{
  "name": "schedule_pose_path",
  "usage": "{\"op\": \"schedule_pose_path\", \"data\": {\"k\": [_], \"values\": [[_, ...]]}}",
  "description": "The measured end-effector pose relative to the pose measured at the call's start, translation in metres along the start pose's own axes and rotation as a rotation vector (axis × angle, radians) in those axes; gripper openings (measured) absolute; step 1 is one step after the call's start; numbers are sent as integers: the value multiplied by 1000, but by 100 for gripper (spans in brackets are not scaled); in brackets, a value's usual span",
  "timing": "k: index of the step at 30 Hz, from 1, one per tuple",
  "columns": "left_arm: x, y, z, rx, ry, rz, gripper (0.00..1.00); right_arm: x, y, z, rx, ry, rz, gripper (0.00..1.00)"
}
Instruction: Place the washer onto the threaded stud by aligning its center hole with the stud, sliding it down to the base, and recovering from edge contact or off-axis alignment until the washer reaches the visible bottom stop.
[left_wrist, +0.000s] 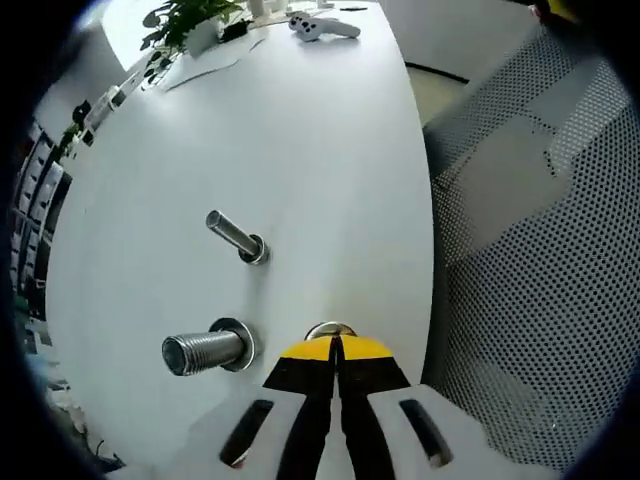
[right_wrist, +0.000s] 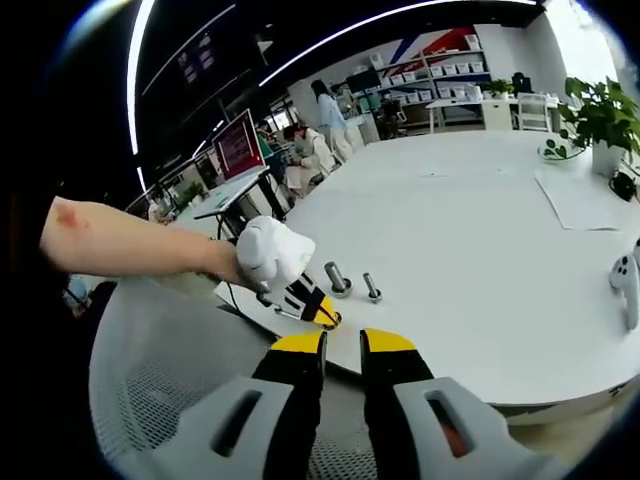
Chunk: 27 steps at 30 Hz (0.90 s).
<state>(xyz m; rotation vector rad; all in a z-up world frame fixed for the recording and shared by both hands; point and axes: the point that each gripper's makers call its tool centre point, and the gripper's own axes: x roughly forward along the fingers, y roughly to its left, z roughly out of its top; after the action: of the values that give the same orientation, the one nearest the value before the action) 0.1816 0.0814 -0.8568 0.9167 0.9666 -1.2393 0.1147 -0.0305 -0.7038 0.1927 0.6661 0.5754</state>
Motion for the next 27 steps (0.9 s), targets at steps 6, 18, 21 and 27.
{"op": "schedule_pose_path", "data": {"k": [6, 18, 21, 27], "values": [[-48, 3, 16, -36, -104, 54, 0, 3, 19, -12, -94, 92, 112, 21], [-165, -16, 14, -236, -378, 284, 20, 22, 14, -15, -399, 327, 239, 23], [-190, -7, -14, -236, -329, 450, 23, 38, 9, -8, -506, 371, 242, 25], [-220, -12, -60, -384, -338, 583, 31, 78, 16, -8, -715, 475, 307, 31]]}}
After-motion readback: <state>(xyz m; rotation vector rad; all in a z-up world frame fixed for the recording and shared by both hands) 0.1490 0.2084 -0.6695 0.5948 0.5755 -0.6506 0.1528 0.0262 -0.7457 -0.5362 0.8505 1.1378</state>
